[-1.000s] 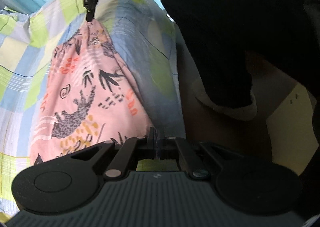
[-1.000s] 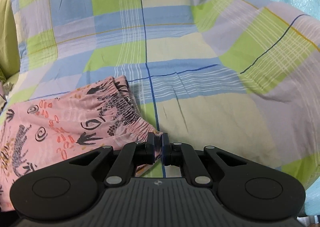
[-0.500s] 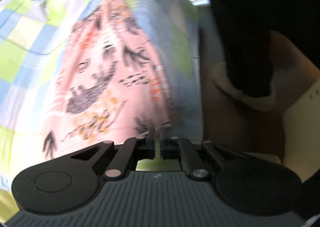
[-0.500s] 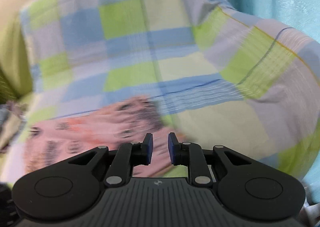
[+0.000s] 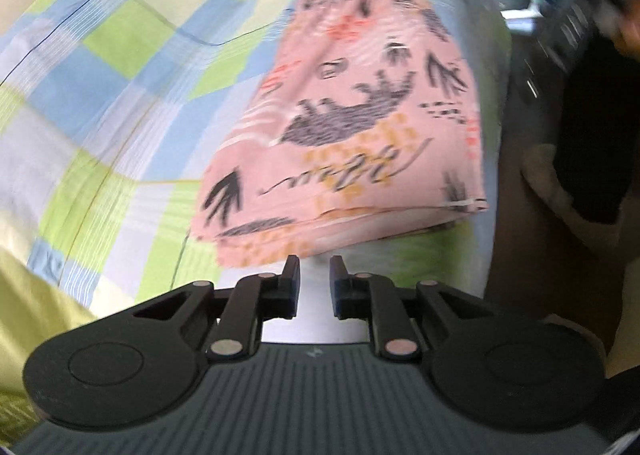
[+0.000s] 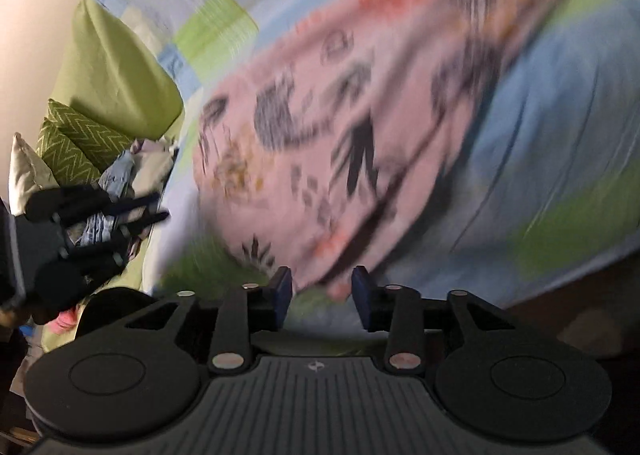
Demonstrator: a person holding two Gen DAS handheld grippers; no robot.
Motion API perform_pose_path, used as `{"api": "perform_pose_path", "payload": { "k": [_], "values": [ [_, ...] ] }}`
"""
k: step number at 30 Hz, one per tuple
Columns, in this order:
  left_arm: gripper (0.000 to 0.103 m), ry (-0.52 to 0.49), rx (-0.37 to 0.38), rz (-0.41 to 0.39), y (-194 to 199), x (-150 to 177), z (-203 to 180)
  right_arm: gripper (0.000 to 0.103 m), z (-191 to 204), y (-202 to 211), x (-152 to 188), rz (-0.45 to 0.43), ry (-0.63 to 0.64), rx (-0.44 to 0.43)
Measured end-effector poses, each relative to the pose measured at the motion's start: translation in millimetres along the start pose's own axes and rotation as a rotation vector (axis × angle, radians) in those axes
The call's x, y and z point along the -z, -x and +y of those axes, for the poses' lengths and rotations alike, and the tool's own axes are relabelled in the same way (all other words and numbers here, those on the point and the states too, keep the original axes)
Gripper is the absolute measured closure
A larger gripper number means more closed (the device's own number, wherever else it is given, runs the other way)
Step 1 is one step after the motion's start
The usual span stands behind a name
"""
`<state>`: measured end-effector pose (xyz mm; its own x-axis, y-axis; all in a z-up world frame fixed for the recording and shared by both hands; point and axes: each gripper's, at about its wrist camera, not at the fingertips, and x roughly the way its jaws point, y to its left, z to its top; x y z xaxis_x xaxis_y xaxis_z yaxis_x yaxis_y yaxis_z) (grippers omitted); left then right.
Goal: Fold clothes
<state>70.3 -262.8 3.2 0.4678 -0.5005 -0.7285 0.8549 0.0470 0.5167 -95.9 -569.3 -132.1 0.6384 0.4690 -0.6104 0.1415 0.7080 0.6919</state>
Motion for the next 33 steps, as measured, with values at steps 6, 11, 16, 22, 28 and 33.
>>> {"api": "perform_pose_path", "payload": {
  "k": [6, 11, 16, 22, 28, 33],
  "values": [
    [0.086, 0.063, 0.006, -0.008, -7, 13, 18, 0.061, -10, -34, 6, 0.026, -0.083, -0.062],
    [0.086, 0.084, 0.016, -0.017, -12, 17, 20, 0.062, -15, -47, 3, -0.011, -0.128, -0.123],
    [0.086, 0.069, 0.024, -0.016, -16, 18, 20, 0.098, -15, -48, 6, -0.022, -0.159, -0.157],
    [0.085, 0.048, 0.026, -0.017, -20, 16, 18, 0.101, 5, -16, 9, -0.012, -0.092, -0.152],
    [0.085, 0.04, 0.028, -0.023, -25, 13, 18, 0.102, 4, 5, 17, -0.011, -0.092, -0.09],
    [0.085, 0.041, 0.025, -0.021, -29, 11, 22, 0.102, -3, 8, 27, 0.015, -0.114, -0.046]
  ]
}}
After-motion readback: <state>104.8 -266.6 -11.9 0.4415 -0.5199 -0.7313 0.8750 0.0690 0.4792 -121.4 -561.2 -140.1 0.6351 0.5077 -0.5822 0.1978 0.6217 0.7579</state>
